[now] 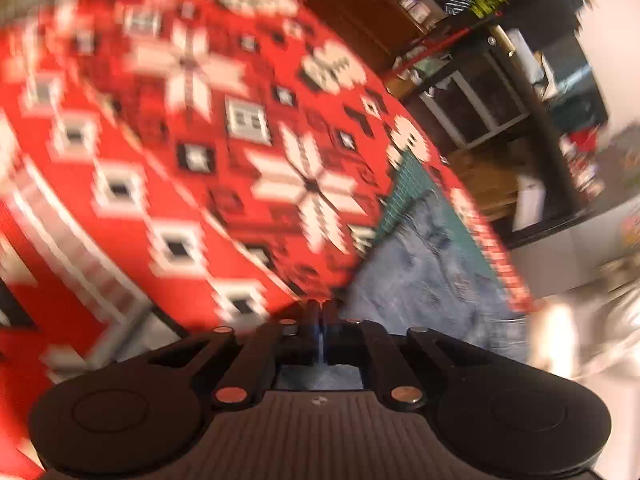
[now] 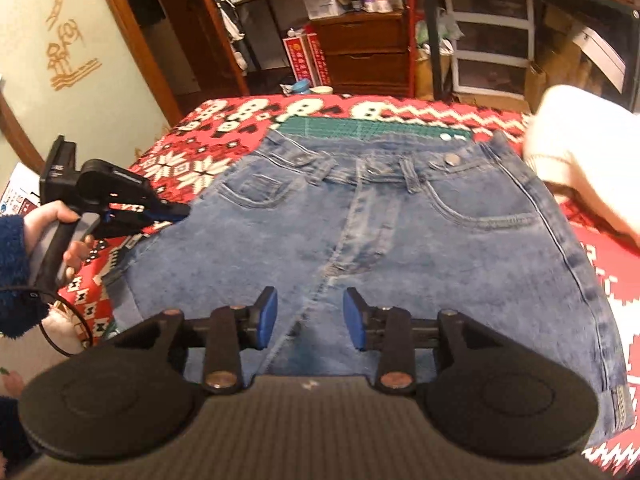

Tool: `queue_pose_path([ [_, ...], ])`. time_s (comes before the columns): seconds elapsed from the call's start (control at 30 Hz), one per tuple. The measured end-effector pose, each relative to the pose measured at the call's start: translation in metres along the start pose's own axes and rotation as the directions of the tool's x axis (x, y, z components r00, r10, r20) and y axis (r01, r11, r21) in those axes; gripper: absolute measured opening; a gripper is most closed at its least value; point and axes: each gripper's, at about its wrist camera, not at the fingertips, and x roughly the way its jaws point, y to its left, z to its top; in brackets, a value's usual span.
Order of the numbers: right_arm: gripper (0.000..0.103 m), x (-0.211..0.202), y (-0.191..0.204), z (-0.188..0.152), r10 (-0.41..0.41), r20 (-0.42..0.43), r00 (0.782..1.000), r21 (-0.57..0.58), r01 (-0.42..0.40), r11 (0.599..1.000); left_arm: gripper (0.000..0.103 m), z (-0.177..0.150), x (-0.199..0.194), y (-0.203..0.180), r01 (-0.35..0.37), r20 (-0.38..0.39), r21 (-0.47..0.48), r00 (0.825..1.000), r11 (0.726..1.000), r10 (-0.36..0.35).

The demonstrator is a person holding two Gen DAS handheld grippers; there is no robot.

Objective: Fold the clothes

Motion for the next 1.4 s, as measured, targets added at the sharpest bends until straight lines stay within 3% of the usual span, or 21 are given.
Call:
queue_pose_path([
  [0.07,0.043,0.003,-0.006,-0.003,-0.009,-0.006,1.0,0.004,0.009,1.0,0.008,0.0,-0.005,-0.004,-0.028,0.037,0.032,0.999,0.999,0.027],
  [0.2,0.046,0.004,-0.017,-0.004,-0.019,0.003,1.0,0.023,0.019,1.0,0.009,-0.003,-0.017,-0.008,0.089,0.03,-0.014,0.996,0.996,-0.089],
  [0.3,0.048,0.005,-0.025,-0.002,-0.03,0.008,1.0,0.024,0.03,0.999,0.016,-0.008,-0.013,-0.026,0.133,-0.02,0.018,0.991,0.991,-0.133],
  [0.43,0.048,0.006,-0.037,0.005,-0.059,0.019,0.998,0.016,0.058,0.998,0.016,-0.015,0.001,-0.037,0.04,-0.039,0.133,0.999,0.99,-0.035],
  [0.57,0.052,0.003,-0.057,0.017,-0.104,0.039,0.994,0.025,0.103,0.994,0.016,-0.002,0.006,-0.034,-0.063,0.024,0.201,0.998,0.978,0.06],
  [0.67,0.054,0.002,-0.077,0.027,-0.138,0.045,0.989,0.034,0.137,0.99,0.016,0.015,0.005,-0.038,-0.03,0.048,0.233,0.999,0.972,0.02],
  [0.7,0.054,0.003,-0.084,0.031,-0.152,0.046,0.987,0.035,0.15,0.988,0.02,0.021,0.005,-0.042,-0.014,0.056,0.254,0.998,0.967,0.0],
  [0.8,0.054,0.009,-0.105,0.045,-0.177,0.057,0.983,0.045,0.175,0.984,0.044,0.036,0.012,-0.062,0.031,0.061,0.349,0.997,0.937,-0.056],
  [0.9,0.054,0.02,-0.127,0.059,-0.191,0.062,0.98,0.074,0.187,0.98,0.044,0.048,0.027,-0.081,0.058,0.033,0.446,0.996,0.893,-0.081],
  [1.07,0.054,0.049,-0.158,0.08,-0.235,0.046,0.971,0.131,0.227,0.965,0.044,0.056,0.062,-0.102,0.045,-0.044,0.541,0.999,0.84,-0.026],
  [1.27,0.052,0.08,-0.182,0.087,-0.263,-0.006,0.965,0.12,0.261,0.958,0.041,0.044,0.078,-0.107,0.002,-0.064,0.645,0.997,0.764,0.051],
  [1.4,0.048,0.084,-0.174,0.087,-0.253,-0.01,0.968,0.063,0.253,0.966,0.041,0.048,0.075,-0.101,0.029,-0.105,0.625,0.993,0.78,0.048],
])
